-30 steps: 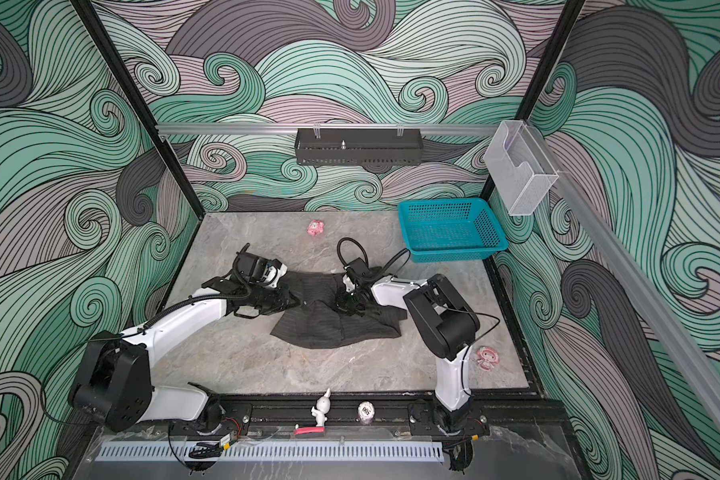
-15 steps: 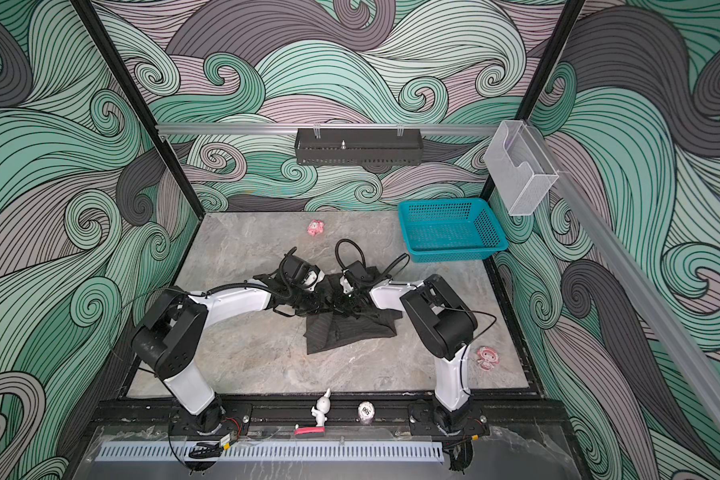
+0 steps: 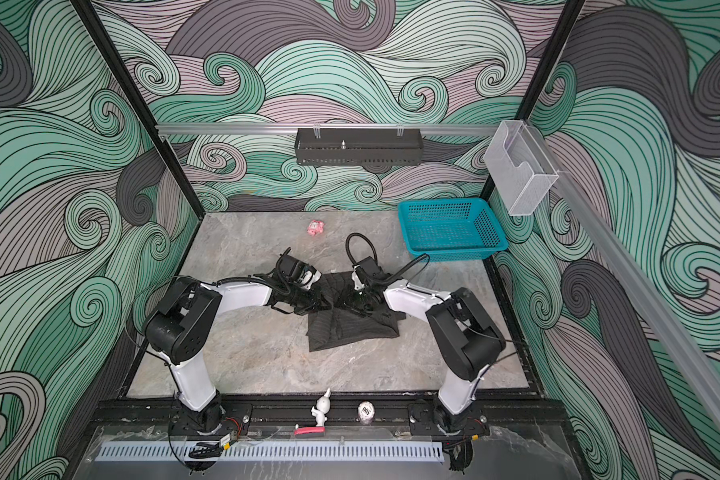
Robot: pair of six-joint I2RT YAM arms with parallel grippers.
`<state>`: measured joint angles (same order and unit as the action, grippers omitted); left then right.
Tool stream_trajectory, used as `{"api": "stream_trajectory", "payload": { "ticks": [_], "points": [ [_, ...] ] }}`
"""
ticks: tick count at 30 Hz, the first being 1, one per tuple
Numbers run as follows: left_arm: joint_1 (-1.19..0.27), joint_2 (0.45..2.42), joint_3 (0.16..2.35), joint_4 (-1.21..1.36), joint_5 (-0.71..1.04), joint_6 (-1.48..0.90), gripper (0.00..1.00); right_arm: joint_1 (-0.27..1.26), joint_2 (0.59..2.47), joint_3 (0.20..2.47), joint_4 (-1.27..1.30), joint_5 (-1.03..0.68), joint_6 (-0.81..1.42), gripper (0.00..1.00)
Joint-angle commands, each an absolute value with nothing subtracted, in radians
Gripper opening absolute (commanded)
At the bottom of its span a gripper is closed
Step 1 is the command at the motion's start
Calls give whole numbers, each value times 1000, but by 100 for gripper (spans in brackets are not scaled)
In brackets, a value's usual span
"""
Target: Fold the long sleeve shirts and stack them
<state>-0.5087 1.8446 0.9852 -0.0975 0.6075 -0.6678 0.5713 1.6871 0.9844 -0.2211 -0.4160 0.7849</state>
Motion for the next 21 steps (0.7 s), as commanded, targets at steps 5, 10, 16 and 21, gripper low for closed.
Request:
{"api": "stream_trajectory", "payload": {
  "ticks": [5,10,16,21],
  "points": [
    [-499,1920,982,-140,621,-634,0,335,1577,958,-462,-344,597,46],
    [-499,1923,992,-175,616,-612,0,212,1594,936,-495,-318,512,42],
    [-499,1946,994,-184,620,-603,0,129,1691,928,-480,-305,466,39],
    [-461,1965,985,-261,578,-573,0,133,1780,941,-460,-374,457,31]
  ]
}}
